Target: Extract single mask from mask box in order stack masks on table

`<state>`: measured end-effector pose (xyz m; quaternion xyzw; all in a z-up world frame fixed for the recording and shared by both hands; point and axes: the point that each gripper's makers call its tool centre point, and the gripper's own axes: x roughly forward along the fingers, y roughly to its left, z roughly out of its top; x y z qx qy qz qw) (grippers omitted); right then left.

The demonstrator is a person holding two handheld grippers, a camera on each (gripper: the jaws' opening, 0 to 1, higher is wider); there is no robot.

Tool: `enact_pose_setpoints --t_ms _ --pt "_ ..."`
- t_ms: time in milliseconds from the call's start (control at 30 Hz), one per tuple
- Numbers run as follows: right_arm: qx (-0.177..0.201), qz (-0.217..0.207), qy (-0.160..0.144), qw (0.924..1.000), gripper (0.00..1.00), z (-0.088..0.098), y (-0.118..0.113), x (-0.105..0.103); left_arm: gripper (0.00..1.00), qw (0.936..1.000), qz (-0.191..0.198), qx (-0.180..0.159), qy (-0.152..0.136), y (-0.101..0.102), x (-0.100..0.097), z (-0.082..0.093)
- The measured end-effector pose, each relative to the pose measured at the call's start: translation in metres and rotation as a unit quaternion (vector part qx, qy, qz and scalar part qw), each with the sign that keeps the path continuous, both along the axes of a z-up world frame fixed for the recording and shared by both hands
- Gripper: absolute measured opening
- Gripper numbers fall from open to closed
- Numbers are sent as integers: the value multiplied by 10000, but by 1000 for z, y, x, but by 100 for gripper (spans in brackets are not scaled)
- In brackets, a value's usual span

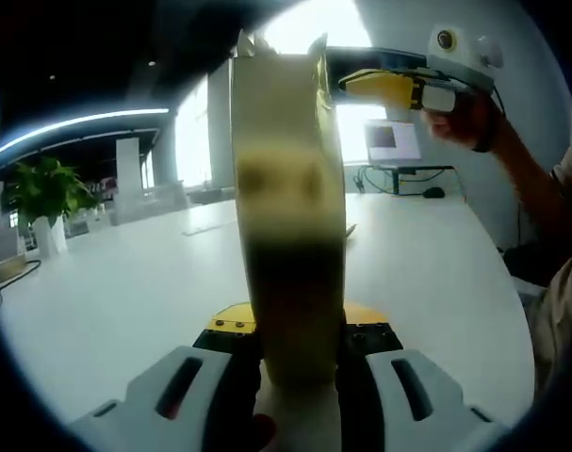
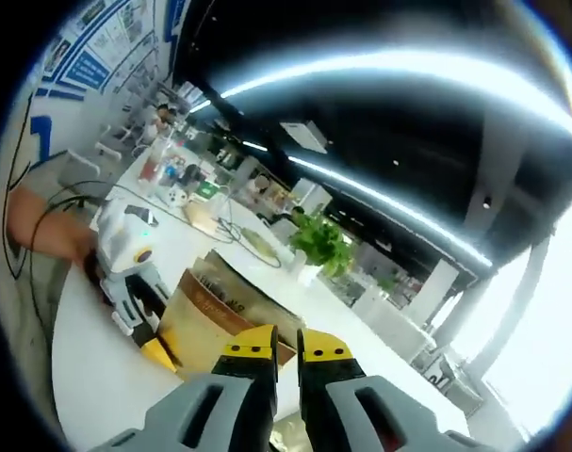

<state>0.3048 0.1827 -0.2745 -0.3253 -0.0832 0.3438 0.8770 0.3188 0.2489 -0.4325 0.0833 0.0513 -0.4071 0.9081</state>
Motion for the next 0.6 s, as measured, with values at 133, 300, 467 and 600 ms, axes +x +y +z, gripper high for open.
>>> enact_pose_setpoints --t_ms 133,300,467,600 --pt "-295 67 -31 9995 4 0 5 1 21 10000 -5 -2 3 0 1 0" --pt "-695 171 -80 9974 4 -2 12 1 21 10000 -5 8 -2 -1 -1 0" --pt "-1320 206 -378 9903 4 -1 19 4 21 10000 -3 7 -1 0 0 0" --pt "-1671 377 -473 9841 4 -3 28 3 21 10000 -5 8 -2 -1 0 0"
